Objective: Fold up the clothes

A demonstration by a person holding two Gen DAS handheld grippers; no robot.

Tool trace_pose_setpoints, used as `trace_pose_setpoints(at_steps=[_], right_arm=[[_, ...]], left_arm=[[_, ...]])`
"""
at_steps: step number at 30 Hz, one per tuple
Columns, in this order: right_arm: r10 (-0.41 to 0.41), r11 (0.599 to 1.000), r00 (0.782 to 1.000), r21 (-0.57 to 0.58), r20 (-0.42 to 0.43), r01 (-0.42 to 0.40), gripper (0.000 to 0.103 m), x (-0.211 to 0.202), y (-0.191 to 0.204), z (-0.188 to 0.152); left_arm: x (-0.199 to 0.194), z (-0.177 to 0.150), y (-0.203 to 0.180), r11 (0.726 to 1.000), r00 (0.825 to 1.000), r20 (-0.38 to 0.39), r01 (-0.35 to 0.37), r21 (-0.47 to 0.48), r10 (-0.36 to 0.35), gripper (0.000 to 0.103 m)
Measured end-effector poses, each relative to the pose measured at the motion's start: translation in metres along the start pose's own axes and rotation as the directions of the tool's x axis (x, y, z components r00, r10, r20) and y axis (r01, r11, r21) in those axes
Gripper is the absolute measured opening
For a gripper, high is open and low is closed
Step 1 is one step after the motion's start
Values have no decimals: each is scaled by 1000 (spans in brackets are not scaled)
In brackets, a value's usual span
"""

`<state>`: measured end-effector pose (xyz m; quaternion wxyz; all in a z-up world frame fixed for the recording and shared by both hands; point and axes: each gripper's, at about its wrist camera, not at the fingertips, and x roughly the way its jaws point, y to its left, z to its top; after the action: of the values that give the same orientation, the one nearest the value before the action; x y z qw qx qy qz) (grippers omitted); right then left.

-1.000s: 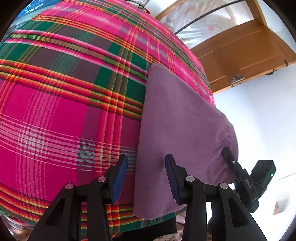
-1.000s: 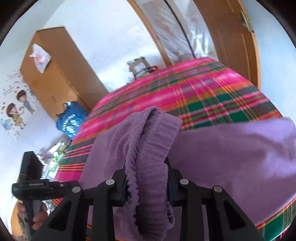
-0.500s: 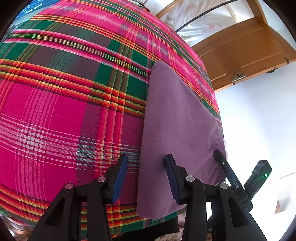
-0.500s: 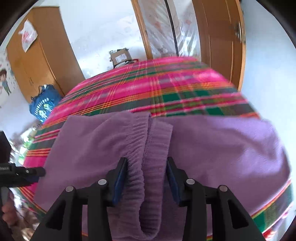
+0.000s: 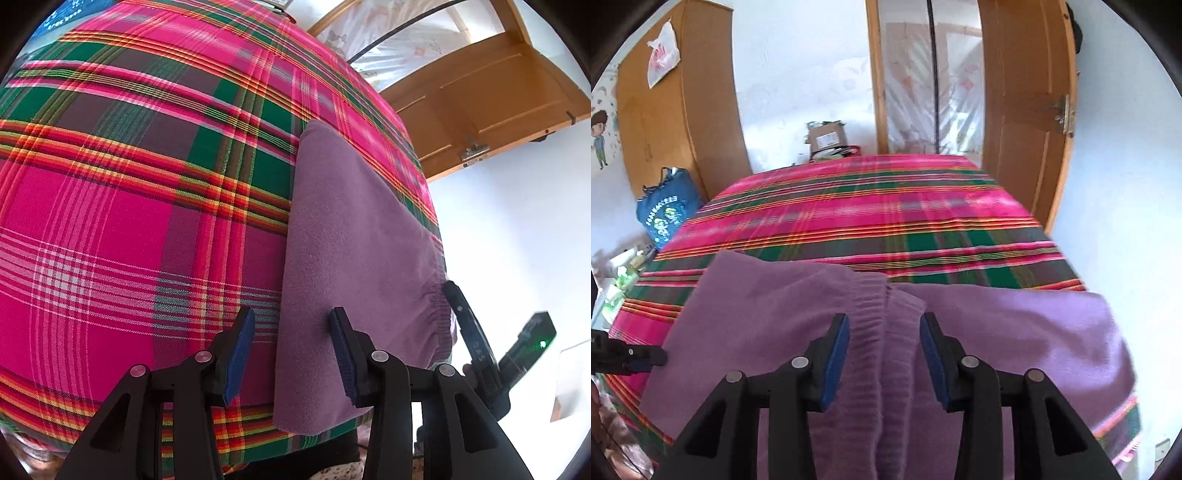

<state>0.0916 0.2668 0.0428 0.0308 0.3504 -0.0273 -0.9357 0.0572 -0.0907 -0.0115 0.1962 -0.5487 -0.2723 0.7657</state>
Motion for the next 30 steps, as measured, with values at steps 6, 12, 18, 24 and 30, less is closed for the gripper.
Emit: trace_pose_setpoints(at_steps=[6,12,18,24,30], right_arm=[[-28,1000,997,2,-73,28,39,21,-3,-14],[-5,1000,1000,19,-27,5,39,9,-3,-4],[-53,998,997,-33,-63,51,37,31,8,19],[-58,998,991,-41,-120,53,35,47,7,11],[-70,996,995,-56,-64,67,35,25,17,13]], left_arm=[[1,1,-1,1000,1000,-6,-4,8,4,44],[2,1,-2,1000,1000,-9,-7,11,7,44],[3,2,-3,1000,1000,-9,-12,17,13,44],[5,3,-7,999,1000,-16,-20,25,20,44],[9,7,-10,999,999,-25,-23,27,24,44]])
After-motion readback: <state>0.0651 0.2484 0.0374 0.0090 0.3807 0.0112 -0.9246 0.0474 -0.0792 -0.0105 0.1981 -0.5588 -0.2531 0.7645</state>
